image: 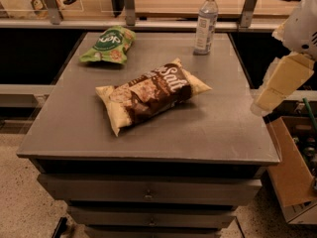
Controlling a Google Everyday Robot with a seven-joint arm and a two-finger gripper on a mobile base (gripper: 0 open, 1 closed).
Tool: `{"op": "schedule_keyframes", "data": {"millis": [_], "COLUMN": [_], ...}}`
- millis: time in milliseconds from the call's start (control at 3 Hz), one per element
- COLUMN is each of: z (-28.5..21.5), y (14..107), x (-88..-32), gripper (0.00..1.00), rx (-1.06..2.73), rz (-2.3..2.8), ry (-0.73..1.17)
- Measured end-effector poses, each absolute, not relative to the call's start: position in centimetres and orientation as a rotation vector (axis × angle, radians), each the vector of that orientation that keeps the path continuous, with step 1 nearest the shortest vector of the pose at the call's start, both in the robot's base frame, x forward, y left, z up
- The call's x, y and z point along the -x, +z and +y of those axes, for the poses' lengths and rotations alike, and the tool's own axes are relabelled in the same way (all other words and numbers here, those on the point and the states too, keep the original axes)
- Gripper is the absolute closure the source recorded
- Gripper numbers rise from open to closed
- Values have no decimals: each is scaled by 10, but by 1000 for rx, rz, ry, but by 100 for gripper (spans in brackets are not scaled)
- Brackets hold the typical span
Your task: Move blue plastic bottle near green rice chip bag
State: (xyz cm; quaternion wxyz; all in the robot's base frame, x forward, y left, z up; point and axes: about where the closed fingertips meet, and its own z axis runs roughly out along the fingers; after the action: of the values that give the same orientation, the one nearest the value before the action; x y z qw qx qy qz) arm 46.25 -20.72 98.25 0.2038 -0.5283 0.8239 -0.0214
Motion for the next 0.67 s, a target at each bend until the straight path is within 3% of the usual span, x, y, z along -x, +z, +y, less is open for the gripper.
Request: {"op": "schedule_keyframes", "data": {"millis": [667], "z": [-219], "y": [992], "x": [-502], "gripper": [0], "rx": [1091], "rz": [2306], "ry": [27]}}
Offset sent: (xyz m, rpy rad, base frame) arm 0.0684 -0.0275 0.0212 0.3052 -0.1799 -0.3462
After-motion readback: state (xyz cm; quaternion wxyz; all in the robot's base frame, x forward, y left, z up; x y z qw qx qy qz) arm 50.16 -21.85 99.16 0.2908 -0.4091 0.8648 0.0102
